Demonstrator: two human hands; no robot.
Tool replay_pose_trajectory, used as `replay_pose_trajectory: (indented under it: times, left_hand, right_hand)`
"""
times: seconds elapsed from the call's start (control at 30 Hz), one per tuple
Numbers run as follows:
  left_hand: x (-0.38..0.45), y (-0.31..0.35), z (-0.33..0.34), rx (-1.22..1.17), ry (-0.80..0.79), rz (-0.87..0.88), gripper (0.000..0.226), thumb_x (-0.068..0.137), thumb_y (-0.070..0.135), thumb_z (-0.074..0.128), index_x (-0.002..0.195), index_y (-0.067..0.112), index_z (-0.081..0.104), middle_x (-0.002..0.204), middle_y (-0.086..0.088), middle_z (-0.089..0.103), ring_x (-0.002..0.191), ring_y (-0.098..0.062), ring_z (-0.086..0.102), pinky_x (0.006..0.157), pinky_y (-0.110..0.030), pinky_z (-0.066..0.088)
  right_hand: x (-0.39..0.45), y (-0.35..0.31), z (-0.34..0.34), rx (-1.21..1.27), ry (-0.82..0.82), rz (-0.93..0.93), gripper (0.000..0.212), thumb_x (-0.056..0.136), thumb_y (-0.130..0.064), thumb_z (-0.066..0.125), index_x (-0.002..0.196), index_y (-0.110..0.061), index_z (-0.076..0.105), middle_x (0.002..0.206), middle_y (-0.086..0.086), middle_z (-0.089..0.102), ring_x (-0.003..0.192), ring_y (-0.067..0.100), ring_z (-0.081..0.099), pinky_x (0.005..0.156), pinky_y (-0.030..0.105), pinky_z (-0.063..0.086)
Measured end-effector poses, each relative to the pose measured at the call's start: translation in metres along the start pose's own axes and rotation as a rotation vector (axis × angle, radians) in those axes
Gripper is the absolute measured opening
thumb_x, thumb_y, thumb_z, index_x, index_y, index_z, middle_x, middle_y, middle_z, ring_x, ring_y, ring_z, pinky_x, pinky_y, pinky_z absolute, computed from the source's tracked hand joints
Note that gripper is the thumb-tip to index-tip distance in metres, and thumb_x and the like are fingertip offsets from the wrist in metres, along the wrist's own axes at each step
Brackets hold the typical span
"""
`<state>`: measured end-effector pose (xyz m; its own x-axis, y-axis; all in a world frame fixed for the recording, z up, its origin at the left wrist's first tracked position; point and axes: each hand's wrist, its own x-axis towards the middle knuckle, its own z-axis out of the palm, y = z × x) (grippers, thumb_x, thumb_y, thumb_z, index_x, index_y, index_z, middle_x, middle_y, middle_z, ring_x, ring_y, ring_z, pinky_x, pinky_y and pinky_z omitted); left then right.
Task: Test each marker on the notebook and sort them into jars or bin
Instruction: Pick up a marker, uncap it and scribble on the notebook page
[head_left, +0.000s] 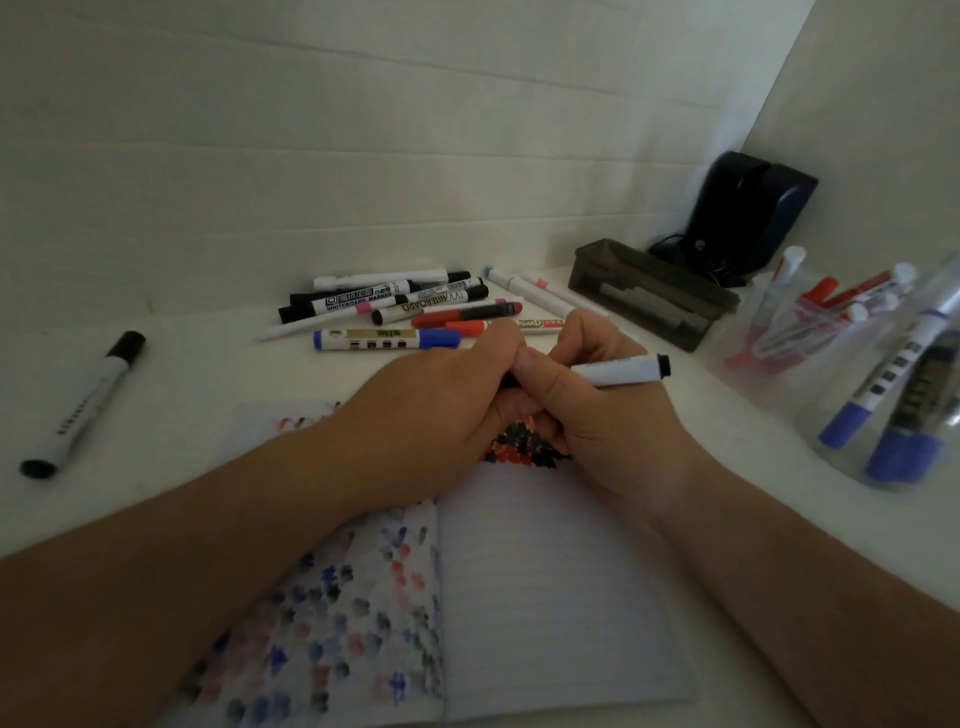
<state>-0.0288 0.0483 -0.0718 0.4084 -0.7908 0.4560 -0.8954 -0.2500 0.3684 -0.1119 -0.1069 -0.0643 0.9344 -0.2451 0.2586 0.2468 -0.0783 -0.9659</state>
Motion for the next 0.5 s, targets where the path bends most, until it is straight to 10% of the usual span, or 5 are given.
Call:
replay_pose_trajectory:
  times: [0.5]
  left_hand:
    - [0.0021, 0.0081, -0.0027, 0.144, -0.061, -0.037, 0.045, 0.085, 0.069, 0.007, 0.102, 0.034, 0.028, 0.063, 0.011, 0.045, 0.051, -0.006, 0.045, 0.049, -0.021, 0.03]
  right_hand:
    - [0.0001, 0.0028, -0.0051, 0.135, -0.089, 0.096, 0.033, 0.088, -0.02, 0.071, 0.062, -0.029, 0.053, 0.056, 0.003, 0.061, 0.043, 0.011, 0.05, 0.042, 0.022, 0.037]
